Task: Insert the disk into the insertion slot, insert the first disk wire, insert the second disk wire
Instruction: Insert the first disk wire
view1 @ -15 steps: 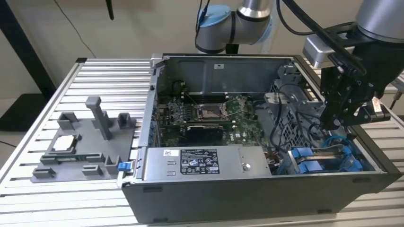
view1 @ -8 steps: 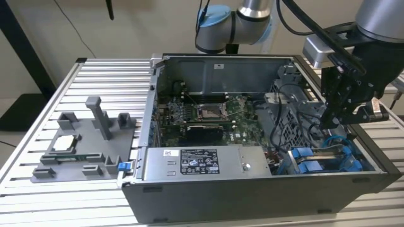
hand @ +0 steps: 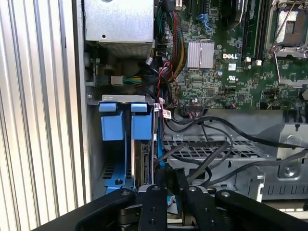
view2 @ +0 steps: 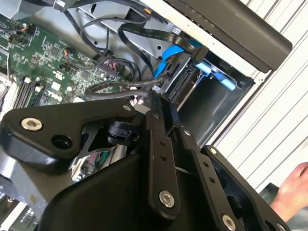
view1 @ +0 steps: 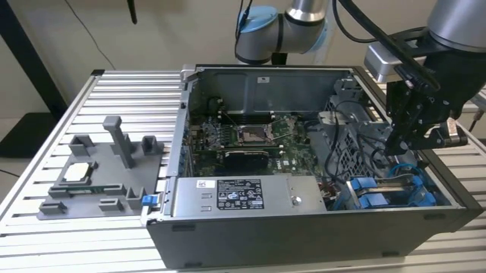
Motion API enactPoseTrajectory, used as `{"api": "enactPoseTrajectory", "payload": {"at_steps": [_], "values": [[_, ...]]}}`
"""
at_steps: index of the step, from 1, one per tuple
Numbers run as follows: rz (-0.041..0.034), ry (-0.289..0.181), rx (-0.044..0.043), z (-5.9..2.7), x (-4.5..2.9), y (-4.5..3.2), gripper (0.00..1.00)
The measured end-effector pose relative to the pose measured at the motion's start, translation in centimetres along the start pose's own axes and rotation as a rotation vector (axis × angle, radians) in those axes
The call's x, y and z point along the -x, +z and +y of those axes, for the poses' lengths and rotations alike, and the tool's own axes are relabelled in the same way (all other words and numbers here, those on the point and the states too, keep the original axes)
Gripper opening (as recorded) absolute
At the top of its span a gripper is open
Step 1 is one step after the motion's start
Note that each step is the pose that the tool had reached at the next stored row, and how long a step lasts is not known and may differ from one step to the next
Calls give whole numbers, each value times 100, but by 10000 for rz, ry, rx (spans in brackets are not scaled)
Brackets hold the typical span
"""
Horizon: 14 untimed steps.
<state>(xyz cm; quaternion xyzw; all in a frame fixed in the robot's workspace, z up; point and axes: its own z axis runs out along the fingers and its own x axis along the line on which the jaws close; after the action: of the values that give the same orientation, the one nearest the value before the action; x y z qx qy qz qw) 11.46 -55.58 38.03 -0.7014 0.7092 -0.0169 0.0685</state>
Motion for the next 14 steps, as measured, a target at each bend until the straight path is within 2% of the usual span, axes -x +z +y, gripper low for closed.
{"api": "enactPoseTrajectory", "payload": {"at_steps": [3,6,14], "values": [[5,1,29,-8,-15,14,0],[15,5,126,-26,-37,33,0],[54,27,513,-159,-96,78,0]]}}
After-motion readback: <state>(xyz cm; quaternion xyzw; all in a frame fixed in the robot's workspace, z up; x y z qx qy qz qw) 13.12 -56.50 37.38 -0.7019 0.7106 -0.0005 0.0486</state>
